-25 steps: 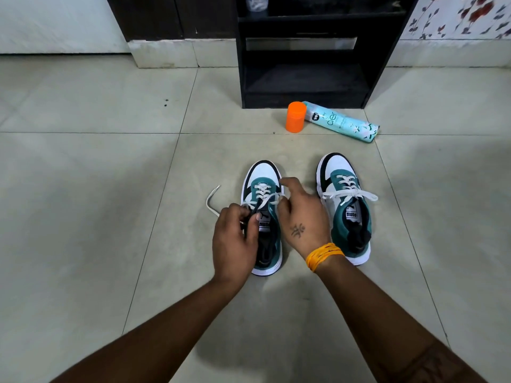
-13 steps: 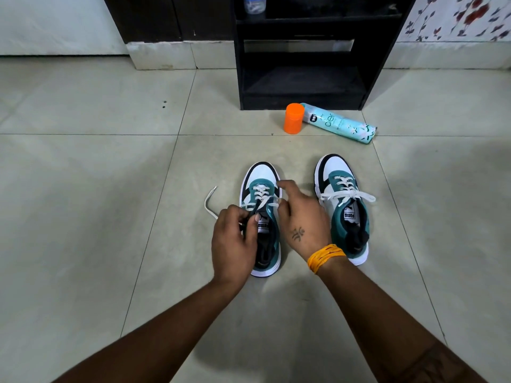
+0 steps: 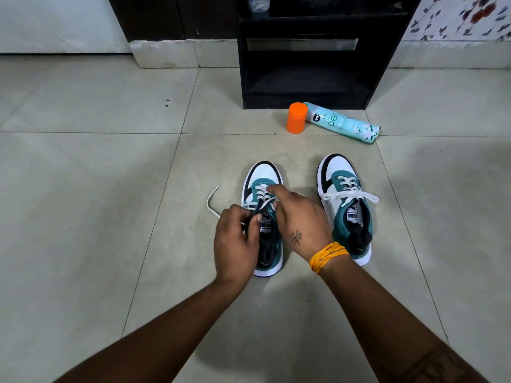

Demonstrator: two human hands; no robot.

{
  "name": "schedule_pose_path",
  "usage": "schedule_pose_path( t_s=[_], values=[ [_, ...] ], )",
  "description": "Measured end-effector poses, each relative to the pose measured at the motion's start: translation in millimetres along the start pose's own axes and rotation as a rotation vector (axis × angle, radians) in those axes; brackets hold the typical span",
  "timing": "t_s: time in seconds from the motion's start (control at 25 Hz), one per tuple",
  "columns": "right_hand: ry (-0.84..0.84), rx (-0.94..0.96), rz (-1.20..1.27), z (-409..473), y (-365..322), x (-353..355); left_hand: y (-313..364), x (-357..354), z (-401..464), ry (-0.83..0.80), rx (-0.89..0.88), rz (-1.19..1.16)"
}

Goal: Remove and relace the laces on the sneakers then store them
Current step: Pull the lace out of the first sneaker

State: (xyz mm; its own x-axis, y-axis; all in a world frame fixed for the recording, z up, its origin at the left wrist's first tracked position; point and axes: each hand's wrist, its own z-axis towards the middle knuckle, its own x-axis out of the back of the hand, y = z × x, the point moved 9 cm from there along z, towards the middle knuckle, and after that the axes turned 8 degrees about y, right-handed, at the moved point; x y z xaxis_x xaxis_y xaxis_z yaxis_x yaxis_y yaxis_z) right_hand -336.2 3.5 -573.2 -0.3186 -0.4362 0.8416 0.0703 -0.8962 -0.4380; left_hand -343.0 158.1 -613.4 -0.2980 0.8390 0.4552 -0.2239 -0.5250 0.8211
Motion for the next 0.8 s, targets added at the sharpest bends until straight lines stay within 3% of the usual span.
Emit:
schedule_pose_path(
  t_s=[0.12,0.2,0.28,0.32,0.44,0.6,0.72,0.8],
  values=[
    [0.010,0.101,-0.113,0,-12,-5,0,1,0,0.002,0.002,-0.004],
    [0.109,-0.130,-0.061,-2,15,-1,0,1,0,0.004,0.008,0.004],
    [0.212,-0.474,0.126,-12,58,3,2,1,0,0.002,0.021,0.005],
    [0.233,-0.555,0.205,-17,68,3,3,2,0,-0.001,0.027,0.005],
    [0.266,-0.500,0.274,-25,44,13,3,4,5,-0.016,0.051,0.024],
    [0.223,-0.458,0.115,-37,18,15,-4,1,10,-0.065,0.209,-0.008],
    [0.161,-0.395,0.030,-32,12,5,-3,1,13,-0.099,0.225,0.067],
    [0.205,-0.429,0.108,-32,17,2,-5,6,17,-0.076,0.273,0.076]
  ],
)
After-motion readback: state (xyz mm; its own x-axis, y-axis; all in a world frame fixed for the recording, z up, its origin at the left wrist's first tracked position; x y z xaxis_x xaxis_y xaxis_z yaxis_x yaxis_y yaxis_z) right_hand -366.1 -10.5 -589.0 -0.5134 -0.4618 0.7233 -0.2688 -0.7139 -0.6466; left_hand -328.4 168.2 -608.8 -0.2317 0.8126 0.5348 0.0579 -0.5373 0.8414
